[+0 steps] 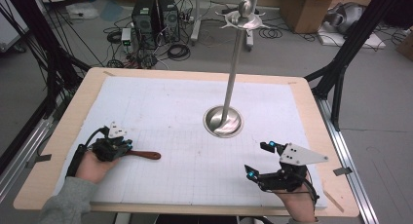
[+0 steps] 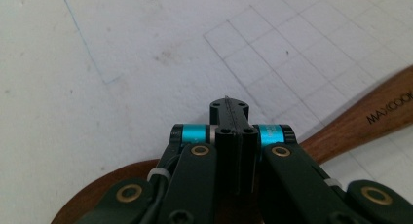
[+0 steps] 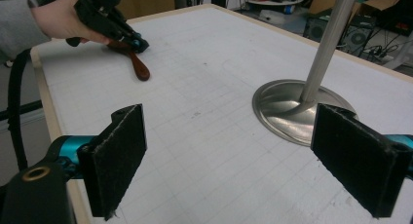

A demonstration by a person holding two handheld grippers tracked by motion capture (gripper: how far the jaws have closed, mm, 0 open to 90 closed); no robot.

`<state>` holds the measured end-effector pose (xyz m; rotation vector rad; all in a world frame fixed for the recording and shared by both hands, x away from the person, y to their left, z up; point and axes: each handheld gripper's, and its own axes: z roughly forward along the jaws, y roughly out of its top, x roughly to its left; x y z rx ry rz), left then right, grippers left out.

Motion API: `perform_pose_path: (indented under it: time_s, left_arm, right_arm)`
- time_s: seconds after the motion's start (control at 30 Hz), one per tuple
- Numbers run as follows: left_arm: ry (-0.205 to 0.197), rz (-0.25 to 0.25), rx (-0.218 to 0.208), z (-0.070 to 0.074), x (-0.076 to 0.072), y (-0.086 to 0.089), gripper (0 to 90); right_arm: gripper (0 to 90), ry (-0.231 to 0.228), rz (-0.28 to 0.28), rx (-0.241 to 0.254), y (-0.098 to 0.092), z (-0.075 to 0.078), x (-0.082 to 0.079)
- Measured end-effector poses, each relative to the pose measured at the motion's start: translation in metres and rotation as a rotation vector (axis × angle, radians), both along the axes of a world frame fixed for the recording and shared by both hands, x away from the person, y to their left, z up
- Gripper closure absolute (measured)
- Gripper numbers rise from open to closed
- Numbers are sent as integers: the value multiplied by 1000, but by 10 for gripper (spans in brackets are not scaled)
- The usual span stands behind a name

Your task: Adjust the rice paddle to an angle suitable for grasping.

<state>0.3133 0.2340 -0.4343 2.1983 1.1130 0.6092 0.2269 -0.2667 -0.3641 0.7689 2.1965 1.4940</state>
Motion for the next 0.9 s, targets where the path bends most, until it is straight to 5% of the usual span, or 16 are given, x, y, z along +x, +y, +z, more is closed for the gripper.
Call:
perform_pose_path:
  time_s: [0.23, 0.5, 0.67, 0.9]
  left_arm:
    - [-69, -2, -68, 6, -13, 2, 895]
    - [-110, -99, -124, 9, -49, -10, 895]
    - [-73, -167, -113, 3, -63, -25, 895]
    - [-32, -192, -70, -6, -52, -43, 895]
  right_arm:
    - [117, 3, 3, -2, 3, 1, 1]
    - [117, -2, 6, 2, 4, 2, 1]
    - [117, -8, 3, 9, 3, 4, 0]
    - [117, -4, 9, 4, 5, 5, 0]
